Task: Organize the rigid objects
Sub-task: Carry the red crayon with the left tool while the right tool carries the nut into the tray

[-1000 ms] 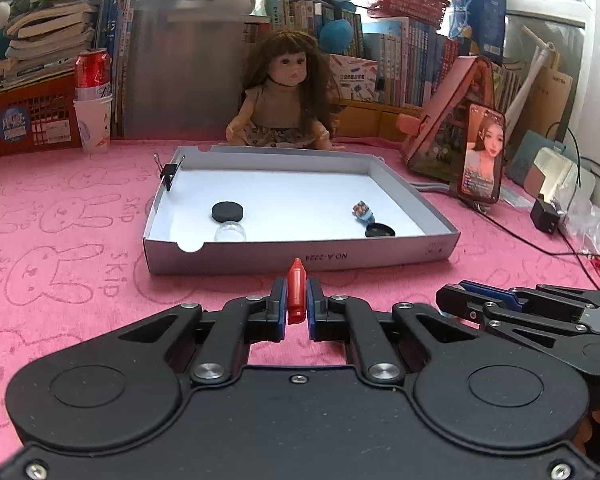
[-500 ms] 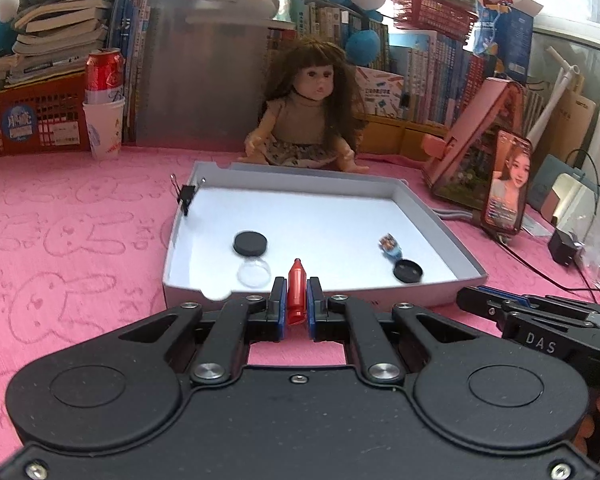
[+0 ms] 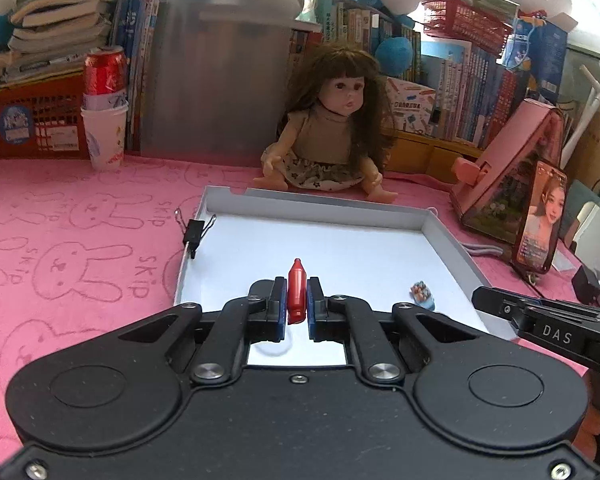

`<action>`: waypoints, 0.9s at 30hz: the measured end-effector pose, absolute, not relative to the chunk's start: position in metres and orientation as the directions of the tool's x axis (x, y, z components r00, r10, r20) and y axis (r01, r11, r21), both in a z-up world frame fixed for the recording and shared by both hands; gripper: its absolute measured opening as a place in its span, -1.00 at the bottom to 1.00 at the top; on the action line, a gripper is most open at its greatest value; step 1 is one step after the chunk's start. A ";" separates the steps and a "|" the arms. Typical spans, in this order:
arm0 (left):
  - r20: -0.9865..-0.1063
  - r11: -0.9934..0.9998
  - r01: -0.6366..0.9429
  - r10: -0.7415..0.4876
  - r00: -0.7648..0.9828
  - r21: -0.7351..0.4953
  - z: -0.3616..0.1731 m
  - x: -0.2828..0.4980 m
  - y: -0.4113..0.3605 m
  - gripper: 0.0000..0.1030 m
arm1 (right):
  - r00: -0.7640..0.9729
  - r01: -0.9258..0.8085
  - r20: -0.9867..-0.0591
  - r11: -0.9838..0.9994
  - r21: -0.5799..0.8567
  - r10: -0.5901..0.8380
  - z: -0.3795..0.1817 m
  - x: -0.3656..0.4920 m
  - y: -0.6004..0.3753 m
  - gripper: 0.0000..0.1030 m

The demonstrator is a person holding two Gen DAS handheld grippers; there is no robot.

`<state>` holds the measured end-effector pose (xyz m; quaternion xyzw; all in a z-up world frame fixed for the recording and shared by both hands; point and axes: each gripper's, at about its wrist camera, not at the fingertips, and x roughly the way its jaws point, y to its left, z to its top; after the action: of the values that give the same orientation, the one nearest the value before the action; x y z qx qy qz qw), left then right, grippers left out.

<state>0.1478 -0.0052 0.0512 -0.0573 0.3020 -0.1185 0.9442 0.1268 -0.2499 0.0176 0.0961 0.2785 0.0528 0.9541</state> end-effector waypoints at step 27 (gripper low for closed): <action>-0.707 0.977 0.066 -0.194 0.681 -0.204 0.014 0.259 -0.010 -0.82 | 0.687 0.029 -0.708 0.967 0.254 0.165 -0.006 0.242 -0.252 -0.61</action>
<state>0.2594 -0.0104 0.0143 -0.0811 0.3932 -0.0713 0.9131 0.2422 -0.2519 -0.0061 0.1231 0.3938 0.0373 0.9101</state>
